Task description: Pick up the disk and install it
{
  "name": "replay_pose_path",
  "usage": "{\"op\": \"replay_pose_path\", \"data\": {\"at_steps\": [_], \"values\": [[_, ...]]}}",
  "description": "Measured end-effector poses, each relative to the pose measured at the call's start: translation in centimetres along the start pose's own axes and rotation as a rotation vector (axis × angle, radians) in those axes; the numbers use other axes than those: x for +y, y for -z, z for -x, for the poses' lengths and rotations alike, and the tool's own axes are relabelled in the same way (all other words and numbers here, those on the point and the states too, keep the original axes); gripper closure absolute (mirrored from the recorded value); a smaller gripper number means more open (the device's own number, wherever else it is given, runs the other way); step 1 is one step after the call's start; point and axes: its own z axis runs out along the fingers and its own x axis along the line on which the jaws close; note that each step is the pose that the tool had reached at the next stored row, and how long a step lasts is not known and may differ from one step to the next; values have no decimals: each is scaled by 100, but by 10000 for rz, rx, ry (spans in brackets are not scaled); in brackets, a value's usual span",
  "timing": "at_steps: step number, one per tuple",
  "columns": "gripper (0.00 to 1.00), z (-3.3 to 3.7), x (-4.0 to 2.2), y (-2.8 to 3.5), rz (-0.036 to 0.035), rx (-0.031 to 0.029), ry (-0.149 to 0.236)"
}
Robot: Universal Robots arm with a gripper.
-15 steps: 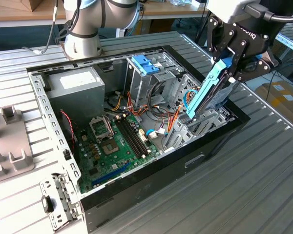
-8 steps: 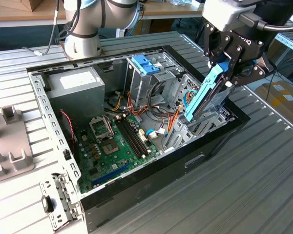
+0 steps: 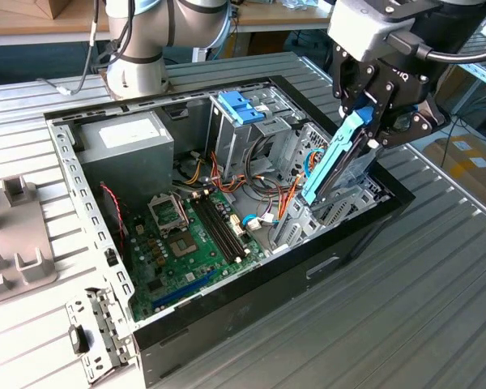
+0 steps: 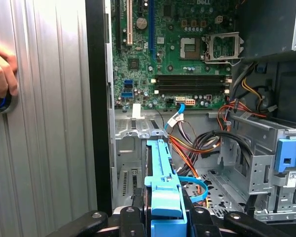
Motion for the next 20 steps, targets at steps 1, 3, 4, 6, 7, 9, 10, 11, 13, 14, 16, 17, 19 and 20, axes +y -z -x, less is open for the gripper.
{"op": "replay_pose_path", "data": {"at_steps": [1,3,4,6,7,9,10,11,13,14,16,17,19,20], "values": [[63,0,3,-6,0,0,2],[63,-1,9,-28,0,-2,9],[63,-1,12,-40,0,-3,9],[63,2,15,-58,0,-3,10],[63,9,18,-73,0,-2,10],[63,18,22,-95,1,-2,10],[63,20,23,-102,0,-4,10],[63,21,24,-111,0,-4,10],[63,19,33,-154,0,-2,10],[63,18,37,-173,0,-3,10],[63,16,42,-200,0,-2,10],[63,14,46,-222,1,-2,10],[63,12,52,-250,0,-3,10],[63,12,53,-260,1,-3,10]]}}
